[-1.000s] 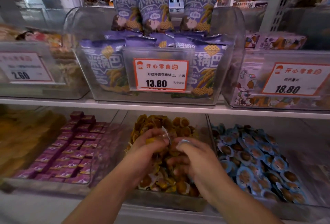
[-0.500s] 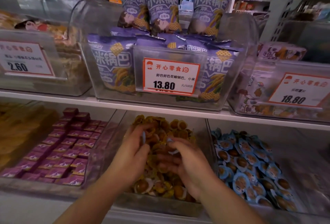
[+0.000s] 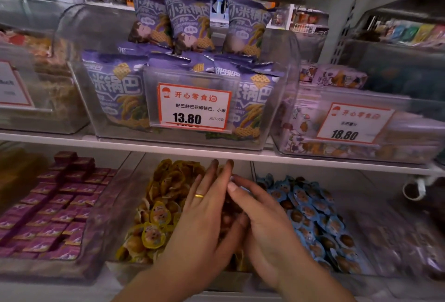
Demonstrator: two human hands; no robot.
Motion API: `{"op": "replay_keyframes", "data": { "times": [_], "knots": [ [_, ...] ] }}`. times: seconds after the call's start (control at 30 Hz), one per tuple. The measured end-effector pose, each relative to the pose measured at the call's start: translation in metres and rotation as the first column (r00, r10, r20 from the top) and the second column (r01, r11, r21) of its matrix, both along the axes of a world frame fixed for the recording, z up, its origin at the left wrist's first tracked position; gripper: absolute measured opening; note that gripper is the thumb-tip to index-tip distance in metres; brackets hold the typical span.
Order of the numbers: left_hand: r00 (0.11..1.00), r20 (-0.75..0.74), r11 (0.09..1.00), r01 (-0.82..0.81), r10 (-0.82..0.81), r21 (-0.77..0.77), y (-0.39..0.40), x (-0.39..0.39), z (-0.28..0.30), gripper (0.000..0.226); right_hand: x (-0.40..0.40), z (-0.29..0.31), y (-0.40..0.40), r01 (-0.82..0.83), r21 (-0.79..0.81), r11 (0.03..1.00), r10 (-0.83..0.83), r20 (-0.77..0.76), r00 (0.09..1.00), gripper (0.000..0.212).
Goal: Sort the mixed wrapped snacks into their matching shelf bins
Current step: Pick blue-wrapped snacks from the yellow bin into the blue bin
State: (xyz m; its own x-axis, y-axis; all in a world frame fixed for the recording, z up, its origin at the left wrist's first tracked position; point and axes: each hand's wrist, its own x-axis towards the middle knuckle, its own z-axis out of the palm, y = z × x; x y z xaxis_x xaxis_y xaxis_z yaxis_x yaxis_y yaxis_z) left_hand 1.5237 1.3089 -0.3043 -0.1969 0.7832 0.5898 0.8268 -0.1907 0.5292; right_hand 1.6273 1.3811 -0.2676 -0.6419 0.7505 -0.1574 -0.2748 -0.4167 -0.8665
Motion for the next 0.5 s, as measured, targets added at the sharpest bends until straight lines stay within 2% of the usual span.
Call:
{"op": "replay_keyframes", "data": {
  "times": [0.13, 0.17, 0.27, 0.3, 0.37, 0.4, 0.43, 0.5],
  "knots": [
    [0.981, -0.128, 0.989, 0.139, -0.146, -0.057, 0.003, 0.009, 0.003, 0.072, 0.024, 0.000, 0.004, -0.012, 0.082, 0.997, 0.013, -0.015, 1.000, 0.067],
    [0.973, -0.112, 0.979, 0.194, -0.200, -0.066, 0.005, 0.012, 0.002, 0.072, 0.029, -0.002, 0.006, 0.020, 0.109, 0.994, -0.020, 0.000, 1.000, 0.065],
    [0.947, 0.048, 0.946, 0.321, -0.319, -0.045, 0.011, 0.017, -0.004, 0.068, 0.045, -0.007, 0.016, 0.159, 0.291, 0.944, -0.191, 0.086, 0.978, 0.035],
    [0.945, 0.126, 0.950, 0.309, -0.302, -0.039, 0.013, 0.015, -0.007, 0.066, 0.051, -0.009, 0.023, 0.199, 0.365, 0.909, -0.253, 0.105, 0.962, 0.026],
    [0.957, 0.235, 0.975, 0.197, -0.169, -0.100, 0.017, -0.002, -0.013, 0.057, 0.064, -0.013, 0.042, 0.216, 0.564, 0.797, -0.380, 0.191, 0.905, 0.021],
    [0.974, 0.213, 0.978, 0.119, -0.080, -0.174, 0.019, -0.015, -0.015, 0.050, 0.072, -0.016, 0.053, 0.145, 0.665, 0.732, -0.419, 0.272, 0.866, 0.023],
    [0.990, 0.144, 0.965, 0.039, -0.002, -0.259, 0.019, -0.030, -0.017, 0.042, 0.079, -0.020, 0.065, 0.001, 0.731, 0.682, -0.423, 0.393, 0.817, 0.024],
    [0.997, -0.003, 0.909, -0.068, 0.073, -0.412, 0.019, -0.056, -0.020, 0.029, 0.089, -0.031, 0.080, -0.377, 0.680, 0.629, -0.332, 0.673, 0.660, 0.027]
  ]
}}
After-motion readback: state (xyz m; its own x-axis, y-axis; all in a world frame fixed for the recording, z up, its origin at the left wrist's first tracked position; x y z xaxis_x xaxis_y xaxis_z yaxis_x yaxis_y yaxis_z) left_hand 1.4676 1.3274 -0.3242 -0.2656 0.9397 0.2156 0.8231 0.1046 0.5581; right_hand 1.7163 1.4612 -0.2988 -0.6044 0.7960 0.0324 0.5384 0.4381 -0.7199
